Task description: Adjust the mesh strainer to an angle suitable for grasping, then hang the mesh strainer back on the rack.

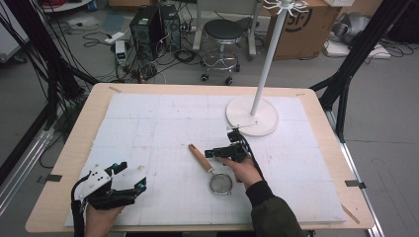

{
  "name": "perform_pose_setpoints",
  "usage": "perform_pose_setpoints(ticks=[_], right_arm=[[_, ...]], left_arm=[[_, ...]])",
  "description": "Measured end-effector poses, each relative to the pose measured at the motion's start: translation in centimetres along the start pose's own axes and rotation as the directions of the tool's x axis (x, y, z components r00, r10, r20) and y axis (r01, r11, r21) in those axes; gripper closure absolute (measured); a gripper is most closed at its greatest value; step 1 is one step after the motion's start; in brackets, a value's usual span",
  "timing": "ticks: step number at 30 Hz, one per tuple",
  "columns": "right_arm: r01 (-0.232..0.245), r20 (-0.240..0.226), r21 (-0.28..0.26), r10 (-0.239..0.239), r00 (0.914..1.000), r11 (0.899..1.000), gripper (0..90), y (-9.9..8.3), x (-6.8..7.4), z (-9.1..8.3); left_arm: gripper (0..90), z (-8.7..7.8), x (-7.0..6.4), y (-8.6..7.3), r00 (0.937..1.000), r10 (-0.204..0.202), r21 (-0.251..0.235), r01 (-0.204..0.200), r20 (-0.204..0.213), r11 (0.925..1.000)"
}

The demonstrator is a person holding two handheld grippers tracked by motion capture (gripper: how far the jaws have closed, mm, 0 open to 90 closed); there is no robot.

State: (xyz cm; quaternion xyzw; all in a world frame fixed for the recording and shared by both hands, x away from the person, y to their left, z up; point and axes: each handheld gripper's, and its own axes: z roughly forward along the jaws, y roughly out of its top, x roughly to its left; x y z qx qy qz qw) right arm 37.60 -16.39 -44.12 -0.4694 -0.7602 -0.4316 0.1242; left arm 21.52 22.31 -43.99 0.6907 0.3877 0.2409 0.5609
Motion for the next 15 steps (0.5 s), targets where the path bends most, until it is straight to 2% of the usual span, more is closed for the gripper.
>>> perform_pose_setpoints(ticks=[3, 9, 15], right_arm=[[0.002, -0.018, -0.014, -0.002, 0.9998, 1.0, 42.2, -0.2, 0.2, -0.4], [0.007, -0.036, -0.002, -0.007, 0.9993, 1.0, 41.1, -0.8, 0.8, -0.6], [0.06, -0.037, 0.017, -0.06, 0.9975, 0.998, 39.4, -1.2, 2.2, -0.2]], left_arm=[[11.4, 0.1, -0.1, 0.0, 1.0, -0.001, 0.001, 0.001, 0.003, 1.0], [11.4, 0.4, -0.2, 0.1, 1.0, 0.004, 0.002, -0.004, 0.005, 1.0], [11.4, 0.5, -0.2, 0.1, 0.9999, 0.006, 0.005, -0.006, 0.011, 1.0]])
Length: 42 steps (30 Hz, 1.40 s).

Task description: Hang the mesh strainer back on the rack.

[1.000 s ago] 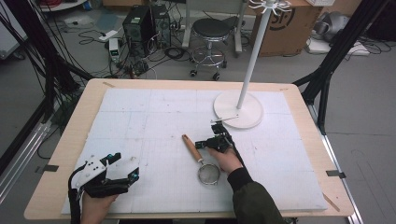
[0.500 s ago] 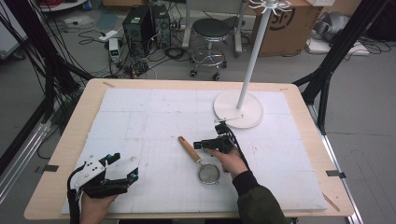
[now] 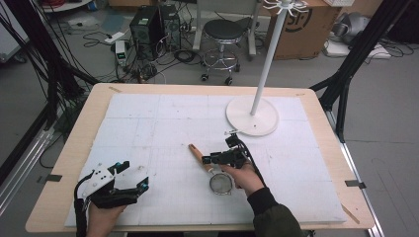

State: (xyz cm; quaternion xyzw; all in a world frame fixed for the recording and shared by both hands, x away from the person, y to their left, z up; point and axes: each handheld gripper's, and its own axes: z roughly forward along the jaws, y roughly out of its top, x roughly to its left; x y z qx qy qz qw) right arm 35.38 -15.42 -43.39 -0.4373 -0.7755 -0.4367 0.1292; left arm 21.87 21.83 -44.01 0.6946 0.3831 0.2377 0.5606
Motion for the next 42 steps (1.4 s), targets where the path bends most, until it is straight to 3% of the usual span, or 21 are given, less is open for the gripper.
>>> perform_pose_setpoints(ticks=[4, 13, 21, 26, 32, 35, 39, 42], right_arm=[[-0.004, 0.034, 0.031, 0.002, 0.9994, 0.999, 40.2, -0.2, 0.3, 0.5], [-0.024, 0.037, 0.05, 0.022, 0.9991, 0.998, 45.2, -0.8, 0.2, 1.1], [0.002, 0.088, 0.056, -0.007, 0.9961, 0.998, 47.2, -1.1, 0.7, 1.5], [0.053, 0.174, 0.062, -0.063, 0.9827, 0.997, 52.9, -1.4, 1.6, 1.8], [0.097, 0.227, 0.067, -0.11, 0.9677, 0.993, 56.1, -1.6, 2.2, 2.1], [0.111, 0.246, 0.068, -0.124, 0.9614, 0.992, 57.3, -1.7, 2.4, 2.2], [0.109, 0.245, 0.068, -0.123, 0.9617, 0.992, 61.5, -1.7, 2.2, 2.1], [0.123, 0.259, 0.06, -0.134, 0.9564, 0.991, 63.4, -1.9, 2.3, 2.2]], left_arm=[[11.4, -0.1, 0.0, 0.0, 1.0, -0.003, -0.005, 0.003, 0.002, 1.0], [11.5, -0.1, 0.0, 0.0, 1.0, -0.001, -0.007, 0.001, 0.002, 1.0], [11.5, -0.2, -0.1, 0.1, 1.0, -0.002, -0.013, 0.002, 0.006, 0.9999], [11.5, -0.2, -0.1, 0.2, 0.9999, 0.001, -0.013, -0.001, 0.01, 0.9999], [11.5, 0.0, -0.2, 0.1, 0.9999, 0.007, -0.009, -0.007, 0.009, 0.9999], [11.5, 0.0, -0.3, 0.1, 0.9999, 0.007, -0.005, -0.007, 0.008, 1.0], [11.5, -0.1, -0.1, 0.1, 1.0, 0.004, -0.002, -0.004, 0.002, 1.0], [11.5, -0.1, -0.1, 0.1, 1.0, 0.004, -0.004, -0.004, -0.001, 1.0]])
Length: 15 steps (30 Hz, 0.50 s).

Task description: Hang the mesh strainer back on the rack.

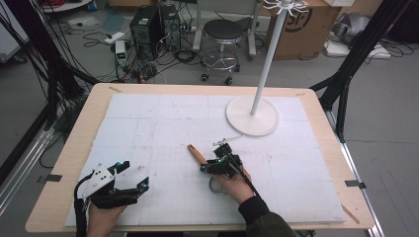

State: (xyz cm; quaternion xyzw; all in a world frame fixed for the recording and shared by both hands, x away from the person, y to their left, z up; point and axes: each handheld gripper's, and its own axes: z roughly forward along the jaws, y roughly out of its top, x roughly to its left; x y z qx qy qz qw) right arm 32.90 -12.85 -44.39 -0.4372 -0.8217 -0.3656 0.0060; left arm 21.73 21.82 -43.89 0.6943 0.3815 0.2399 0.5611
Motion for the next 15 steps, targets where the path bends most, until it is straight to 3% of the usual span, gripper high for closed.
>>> perform_pose_setpoints(ticks=[6, 10, 12, 15], right_arm=[[0.058, 0.054, 0.002, -0.058, 0.9969, 0.998, 64.7, -0.1, 0.7, 0.2], [0.118, 0.138, 0.031, -0.121, 0.9829, 0.993, 64.7, 0.0, 1.9, 0.4], [0.15, 0.183, 0.043, -0.155, 0.9707, 0.988, 64.7, -0.1, 2.5, 0.6], [0.148, 0.189, 0.062, -0.157, 0.9694, 0.987, 65.5, 0.2, 2.6, 0.7]], left_arm=[[11.5, -0.1, -0.1, 0.0, 1.0, -0.001, 0.0, 0.001, -0.003, 1.0], [11.5, 0.0, 0.0, 0.0, 1.0, -0.003, 0.002, 0.003, -0.004, 1.0], [11.5, -0.1, 0.0, 0.0, 1.0, -0.001, 0.001, 0.001, -0.005, 1.0], [11.5, -0.1, 0.0, 0.0, 1.0, -0.003, 0.0, 0.003, -0.007, 1.0]])
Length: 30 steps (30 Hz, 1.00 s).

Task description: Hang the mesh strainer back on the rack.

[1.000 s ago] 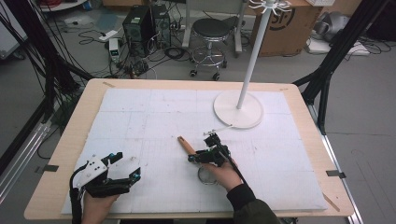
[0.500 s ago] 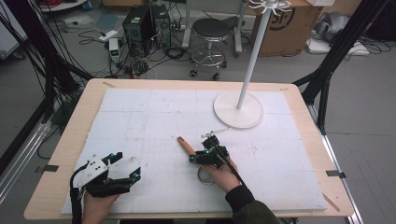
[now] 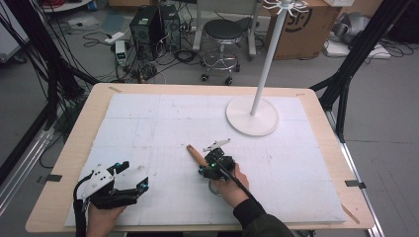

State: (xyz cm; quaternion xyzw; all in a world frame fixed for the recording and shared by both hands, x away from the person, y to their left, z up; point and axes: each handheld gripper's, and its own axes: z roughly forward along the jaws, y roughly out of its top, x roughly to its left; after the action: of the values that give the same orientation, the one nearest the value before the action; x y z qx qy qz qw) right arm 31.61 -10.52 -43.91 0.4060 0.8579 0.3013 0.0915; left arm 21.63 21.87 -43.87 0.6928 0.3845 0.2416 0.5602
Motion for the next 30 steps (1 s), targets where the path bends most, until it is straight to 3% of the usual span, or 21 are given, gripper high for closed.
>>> perform_pose_setpoints(ticks=[9, 12, 14, 17, 20, 22, 26, 29, 30], right_arm=[[0.058, 0.026, 0.014, -0.058, 0.998, 0.998, 69.0, 0.2, 0.4, 0.0], [0.066, 0.009, 0.015, -0.066, 0.9978, 0.998, 69.2, 0.3, 0.2, -0.1], [0.044, -0.027, 0.017, -0.043, 0.9987, 0.999, 69.4, 0.3, -0.4, -0.2], [-0.042, -0.112, 0.009, 0.043, 0.9928, 0.999, 69.6, 0.3, -1.7, -0.4], [-0.138, -0.22, -0.037, 0.127, 0.9673, 0.99, 70.4, -0.1, -3.4, -0.9], [-0.205, -0.278, -0.062, 0.18, 0.9434, 0.977, 71.1, -0.3, -4.5, -1.5], [-0.232, -0.287, -0.073, 0.202, 0.9365, 0.97, 71.1, -0.8, -5.5, -1.7], [-0.201, -0.266, -0.075, 0.174, 0.948, 0.977, 71.1, -0.7, -5.1, -1.6], [-0.198, -0.267, -0.072, 0.172, 0.9481, 0.978, 71.1, -0.7, -5.0, -1.5]], left_arm=[[11.5, -0.2, 0.2, 0.0, 1.0, -0.001, -0.004, 0.001, -0.006, 1.0], [11.5, -0.2, 0.3, 0.0, 1.0, -0.004, -0.005, 0.004, -0.004, 1.0], [11.5, -0.2, 0.3, 0.0, 1.0, -0.007, -0.008, 0.007, -0.004, 0.9999], [11.5, -0.4, 0.4, -0.1, 1.0, -0.007, -0.009, 0.007, -0.006, 0.9999], [11.5, -0.4, 0.5, -0.1, 0.9999, -0.011, -0.01, 0.011, -0.007, 0.9999], [11.5, -0.5, 0.5, -0.1, 0.9999, -0.01, -0.011, 0.01, -0.007, 0.9999], [11.5, -0.4, 0.4, -0.1, 0.9999, -0.006, -0.006, 0.006, -0.009, 1.0], [11.5, -0.4, 0.4, -0.1, 0.9999, -0.007, -0.005, 0.007, -0.009, 1.0], [11.5, -0.4, 0.4, -0.1, 0.9999, -0.006, -0.004, 0.006, -0.009, 1.0]])
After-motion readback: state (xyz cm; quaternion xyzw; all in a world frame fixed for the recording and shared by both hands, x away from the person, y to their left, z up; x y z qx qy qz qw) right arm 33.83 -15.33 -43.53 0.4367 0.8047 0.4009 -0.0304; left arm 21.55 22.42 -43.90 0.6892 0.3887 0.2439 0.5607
